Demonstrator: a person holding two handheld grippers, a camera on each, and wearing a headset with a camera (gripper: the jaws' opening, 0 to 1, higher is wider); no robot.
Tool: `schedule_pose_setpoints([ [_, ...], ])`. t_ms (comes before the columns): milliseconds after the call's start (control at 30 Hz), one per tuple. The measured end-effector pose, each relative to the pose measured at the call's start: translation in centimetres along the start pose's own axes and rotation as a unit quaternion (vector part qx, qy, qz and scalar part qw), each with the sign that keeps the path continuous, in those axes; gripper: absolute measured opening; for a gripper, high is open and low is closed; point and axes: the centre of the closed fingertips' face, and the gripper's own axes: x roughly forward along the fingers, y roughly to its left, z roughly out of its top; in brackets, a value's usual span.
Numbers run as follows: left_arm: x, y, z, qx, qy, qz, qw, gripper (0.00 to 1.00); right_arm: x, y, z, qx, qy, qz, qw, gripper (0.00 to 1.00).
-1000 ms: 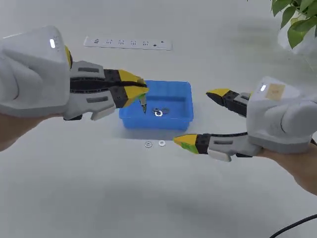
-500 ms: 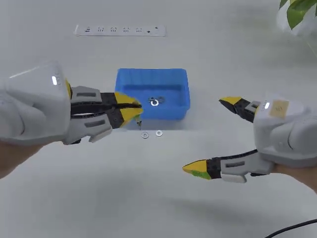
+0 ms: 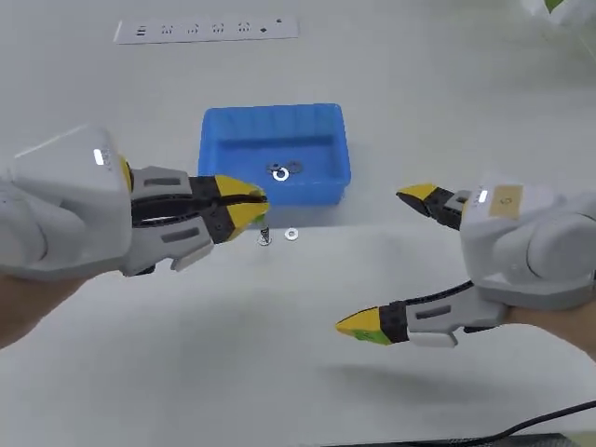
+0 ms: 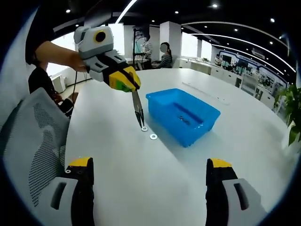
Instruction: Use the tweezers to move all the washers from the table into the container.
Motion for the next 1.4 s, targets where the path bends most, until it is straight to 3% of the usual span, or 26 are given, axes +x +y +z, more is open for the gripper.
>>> schedule_pose_setpoints([
  [600,0.2,0.1,-0.7,-0.003,0.004,-0.003,1.0000,0.06,0.5,1.2,-0.3,0.009,0.002,0.019,0.9998,1.00],
  [833,0.2,0.1,-0.7,-0.011,0.004,-0.013,0.9998,0.06,1.0,1.4,0.4,0.011,-0.004,0.026,0.9996,0.99],
  [1033,0.3,-0.2,-0.7,-0.021,0.010,-0.035,0.9991,0.06,2.5,2.4,1.7,-0.007,-0.005,0.058,0.9983,0.95],
  [1200,0.4,0.4,-0.7,-0.036,0.014,-0.043,0.9983,0.06,3.5,3.4,2.4,-0.017,-0.005,0.085,0.9962,0.88],
  [1400,0.6,0.4,-0.7,-0.045,0.019,-0.059,0.9970,0.06,5.0,4.8,2.9,-0.031,0.001,0.127,0.9915,0.77],
])
